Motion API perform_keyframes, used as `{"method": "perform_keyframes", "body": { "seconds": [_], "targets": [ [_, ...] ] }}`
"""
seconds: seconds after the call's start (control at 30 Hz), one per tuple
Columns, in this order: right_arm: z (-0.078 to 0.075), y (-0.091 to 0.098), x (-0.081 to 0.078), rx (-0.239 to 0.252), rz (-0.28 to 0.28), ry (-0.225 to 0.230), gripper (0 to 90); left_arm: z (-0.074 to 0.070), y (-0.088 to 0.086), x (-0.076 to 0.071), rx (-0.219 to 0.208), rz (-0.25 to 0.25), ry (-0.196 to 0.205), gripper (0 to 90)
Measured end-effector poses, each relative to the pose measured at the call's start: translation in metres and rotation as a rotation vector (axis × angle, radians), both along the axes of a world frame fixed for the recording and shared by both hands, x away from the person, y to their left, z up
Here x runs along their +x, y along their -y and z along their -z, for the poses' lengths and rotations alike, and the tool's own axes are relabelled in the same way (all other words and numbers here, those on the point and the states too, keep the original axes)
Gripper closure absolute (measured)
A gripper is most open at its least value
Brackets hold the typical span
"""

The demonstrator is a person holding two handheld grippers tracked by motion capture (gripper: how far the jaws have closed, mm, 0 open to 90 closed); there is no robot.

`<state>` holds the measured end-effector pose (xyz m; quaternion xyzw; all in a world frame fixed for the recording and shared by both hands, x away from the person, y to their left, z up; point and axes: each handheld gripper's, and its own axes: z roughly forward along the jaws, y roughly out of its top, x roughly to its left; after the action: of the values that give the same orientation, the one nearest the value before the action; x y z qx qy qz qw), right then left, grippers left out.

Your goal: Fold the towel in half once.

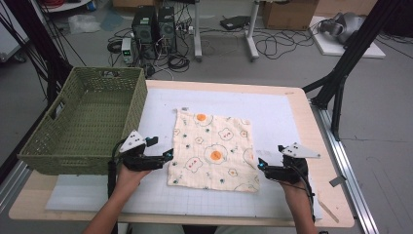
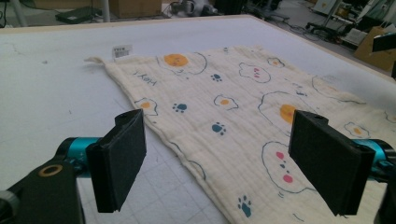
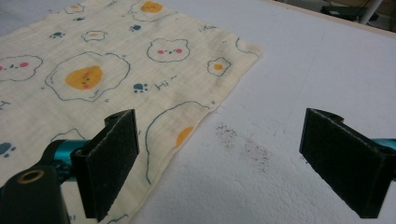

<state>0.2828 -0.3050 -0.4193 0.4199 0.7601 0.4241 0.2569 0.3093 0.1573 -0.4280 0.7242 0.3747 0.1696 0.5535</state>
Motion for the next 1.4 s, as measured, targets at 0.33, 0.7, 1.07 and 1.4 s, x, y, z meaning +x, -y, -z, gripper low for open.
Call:
{"method": "perform_keyframes", "body": {
  "seconds": [0.33,0.7,1.07,1.4],
  "targets": [
    [-0.004,0.008,-0.004,0.013,0.001,0.006,11.1,-0.008,0.002,0.014,-0.013,-0.012,-0.018,22.0],
    [-0.005,0.008,-0.003,0.047,-0.018,-0.002,11.1,-0.029,0.022,0.048,-0.01,-0.006,-0.029,23.7],
    [-0.004,0.013,-0.002,0.055,-0.02,-0.006,11.1,-0.022,0.033,0.087,0.037,-0.048,-0.083,25.5],
    [-0.003,0.011,0.0,0.054,-0.028,-0.018,11.1,-0.015,0.046,0.125,0.157,-0.14,-0.134,28.0]
  ]
}}
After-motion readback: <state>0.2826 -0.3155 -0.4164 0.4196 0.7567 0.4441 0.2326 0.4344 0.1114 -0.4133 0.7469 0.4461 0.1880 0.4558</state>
